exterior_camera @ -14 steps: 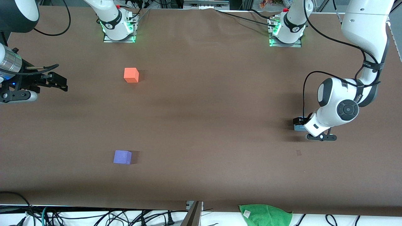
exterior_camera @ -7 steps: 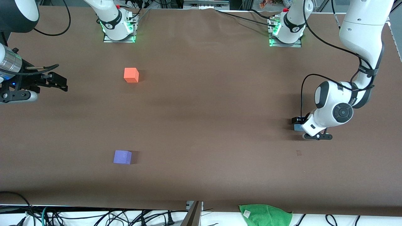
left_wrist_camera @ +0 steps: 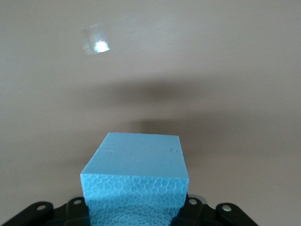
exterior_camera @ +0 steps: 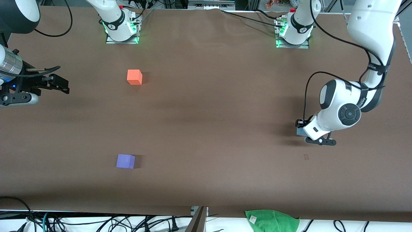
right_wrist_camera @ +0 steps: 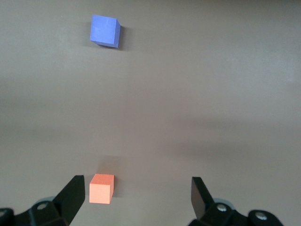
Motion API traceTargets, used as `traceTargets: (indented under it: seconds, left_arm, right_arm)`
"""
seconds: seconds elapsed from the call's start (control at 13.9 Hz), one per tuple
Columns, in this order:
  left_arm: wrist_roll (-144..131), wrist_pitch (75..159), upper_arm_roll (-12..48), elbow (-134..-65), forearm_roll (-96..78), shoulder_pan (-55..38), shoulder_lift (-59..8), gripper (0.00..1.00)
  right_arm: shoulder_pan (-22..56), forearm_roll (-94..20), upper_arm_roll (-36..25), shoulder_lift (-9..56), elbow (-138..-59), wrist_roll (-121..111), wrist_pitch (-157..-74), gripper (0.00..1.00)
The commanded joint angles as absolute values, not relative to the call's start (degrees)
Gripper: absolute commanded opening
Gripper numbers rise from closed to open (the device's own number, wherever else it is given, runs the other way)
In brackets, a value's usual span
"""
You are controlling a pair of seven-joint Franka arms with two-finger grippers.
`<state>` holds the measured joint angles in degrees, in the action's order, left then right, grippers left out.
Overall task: Place blue block between orange and purple blocks
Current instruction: 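Carry the light blue cube with the left gripper toward the table middle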
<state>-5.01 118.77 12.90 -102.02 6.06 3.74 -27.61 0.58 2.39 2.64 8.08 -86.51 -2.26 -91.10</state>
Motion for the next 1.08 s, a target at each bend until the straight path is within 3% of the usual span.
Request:
traceTargets:
  seconds: [0.0, 0.29, 0.36, 0.58, 0.79, 0.86, 0.94, 1.01]
  left_arm:
    - [-11.74, 113.56, 19.22, -96.69, 3.17, 1.69, -27.6, 0.13]
    - [-30.53, 113.91, 19.69, -88.62, 3.25, -13.4, -35.57, 0.13]
    - [-35.55, 113.99, 19.6, -86.24, 3.6, -17.01, -38.64, 0.17]
    - [-42.0, 119.6, 18.9, -78.86, 3.6, -25.55, -46.47, 0.16]
    - [-42.54, 126.46, 17.14, -77.78, 3.69, -29.79, -49.56, 0.17]
    - [-42.54, 127.0, 17.05, -77.87, 3.78, -30.14, -50.35, 0.22]
    - [-42.54, 127.18, 17.14, -77.87, 3.78, -30.32, -51.06, 0.48]
    - [-42.54, 127.18, 17.05, -77.96, 3.78, -30.24, -51.33, 0.94]
  right_arm:
    - [0.35, 1.58, 2.64, 8.35, -85.87, -1.67, -91.05, 1.0]
    - [0.44, 1.49, 2.64, 8.35, -85.87, -1.67, -91.05, 1.0]
    - [0.44, 1.49, 2.64, 8.35, -85.87, -1.67, -91.05, 1.0]
    - [0.44, 1.49, 2.64, 8.35, -85.87, -1.67, -91.05, 1.0]
    - [0.44, 1.41, 2.72, 8.44, -85.87, -1.67, -91.05, 1.0]
    - [0.44, 1.41, 2.72, 8.44, -85.96, -1.67, -91.14, 1.0]
    - [0.44, 1.23, 2.72, 8.52, -85.96, -1.67, -91.32, 1.0]
    - [0.44, 0.71, 2.72, 8.87, -85.87, -1.93, -91.32, 1.0]
